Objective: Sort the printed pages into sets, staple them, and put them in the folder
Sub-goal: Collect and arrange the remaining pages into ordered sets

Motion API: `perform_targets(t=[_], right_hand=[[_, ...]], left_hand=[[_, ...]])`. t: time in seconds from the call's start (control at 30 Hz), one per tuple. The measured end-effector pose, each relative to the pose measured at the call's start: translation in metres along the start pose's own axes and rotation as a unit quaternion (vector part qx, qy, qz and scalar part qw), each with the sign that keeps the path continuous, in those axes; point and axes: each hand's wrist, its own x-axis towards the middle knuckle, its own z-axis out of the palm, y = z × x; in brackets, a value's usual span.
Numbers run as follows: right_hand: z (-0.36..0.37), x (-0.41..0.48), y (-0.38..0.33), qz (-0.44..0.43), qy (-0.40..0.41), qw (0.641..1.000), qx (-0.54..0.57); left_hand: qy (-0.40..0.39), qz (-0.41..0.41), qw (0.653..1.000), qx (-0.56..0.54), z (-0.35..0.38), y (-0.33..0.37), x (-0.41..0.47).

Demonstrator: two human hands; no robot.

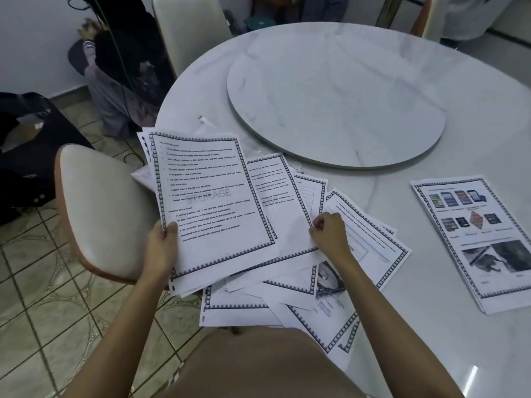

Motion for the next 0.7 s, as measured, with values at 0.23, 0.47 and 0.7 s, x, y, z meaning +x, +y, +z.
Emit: perform_targets(t=[0.23,0.47,0.7], right_hand=[[-0.014,-0.006,0.002,-0.012,0.031,0.993,0.113],[-0.025,-0.005,0.016,0.091,-0.072,0.97,0.214],[-0.021,-0.013,0.015,0.112,-0.101,0.938,0.311]], left_hand=[[-0.031,-0.043,0.998,-0.031,0.009,0.0,-0.001],[-0.081,-0.108,0.99,-0.038,0.018,-0.009,-0.005],[-0.121,-0.126,0.984,-0.037,0.028,-0.006,-0.012]])
